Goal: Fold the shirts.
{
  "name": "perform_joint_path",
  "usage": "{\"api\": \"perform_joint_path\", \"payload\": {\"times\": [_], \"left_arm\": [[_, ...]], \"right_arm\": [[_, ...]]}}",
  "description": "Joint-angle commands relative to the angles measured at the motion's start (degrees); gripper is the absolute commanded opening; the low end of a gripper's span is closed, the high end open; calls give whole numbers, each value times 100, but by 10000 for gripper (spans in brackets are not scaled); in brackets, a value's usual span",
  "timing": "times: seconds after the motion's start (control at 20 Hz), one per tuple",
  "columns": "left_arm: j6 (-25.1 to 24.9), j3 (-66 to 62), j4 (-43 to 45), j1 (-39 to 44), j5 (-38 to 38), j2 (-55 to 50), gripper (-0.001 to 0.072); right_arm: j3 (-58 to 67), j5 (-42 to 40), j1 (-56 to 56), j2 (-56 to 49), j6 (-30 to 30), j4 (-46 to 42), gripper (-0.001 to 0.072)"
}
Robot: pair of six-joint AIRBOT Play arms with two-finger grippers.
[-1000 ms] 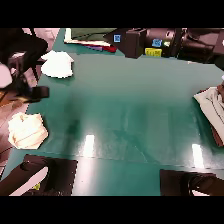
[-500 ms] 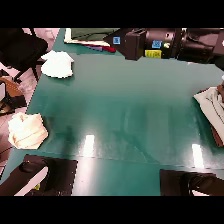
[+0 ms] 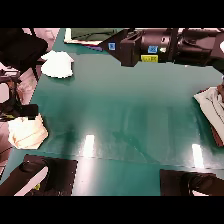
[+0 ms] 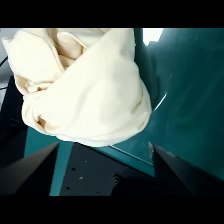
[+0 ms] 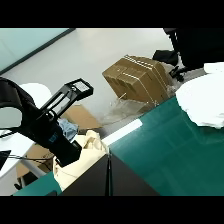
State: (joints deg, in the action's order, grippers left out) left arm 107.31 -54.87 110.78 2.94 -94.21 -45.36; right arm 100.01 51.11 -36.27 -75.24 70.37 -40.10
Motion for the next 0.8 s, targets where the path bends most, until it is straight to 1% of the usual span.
{"api": "perform_joint_path", "payload": {"times": [0.0, 0.05, 0.1, 0.2, 0.35, 0.55, 0.65, 0.7, 0.75], "left_arm": [[-769, 223, 79, -479, 26, -393, 671], [-787, 262, -131, -785, 120, -595, 672], [-918, 264, -201, -1054, 173, -826, 709], [-1078, 262, -264, -1298, 221, -1182, 720], [-1432, 267, -476, -1416, 496, -1611, 720], [-1475, 267, -221, -1416, 518, -2465, 720], [-1436, 267, -149, -1416, 522, -2675, 720], [-1432, 267, -153, -1416, 557, -2691, 628], [-1447, 232, -199, -1416, 566, -2688, 342]], "right_arm": [[0, 15, -11, 4, 0, 7, 20], [2, 28, -11, 4, 2, 9, 20], [2, 66, -11, 7, 2, 9, 20], [2, 273, -9, 24, 2, 9, 20], [2, 455, -13, 35, 4, 11, 20], [37, 470, -7, 68, 0, 267, 20], [37, 470, -7, 122, 0, 262, 20], [37, 466, -7, 153, 0, 258, 20], [37, 442, 0, 192, 0, 256, 20]]}}
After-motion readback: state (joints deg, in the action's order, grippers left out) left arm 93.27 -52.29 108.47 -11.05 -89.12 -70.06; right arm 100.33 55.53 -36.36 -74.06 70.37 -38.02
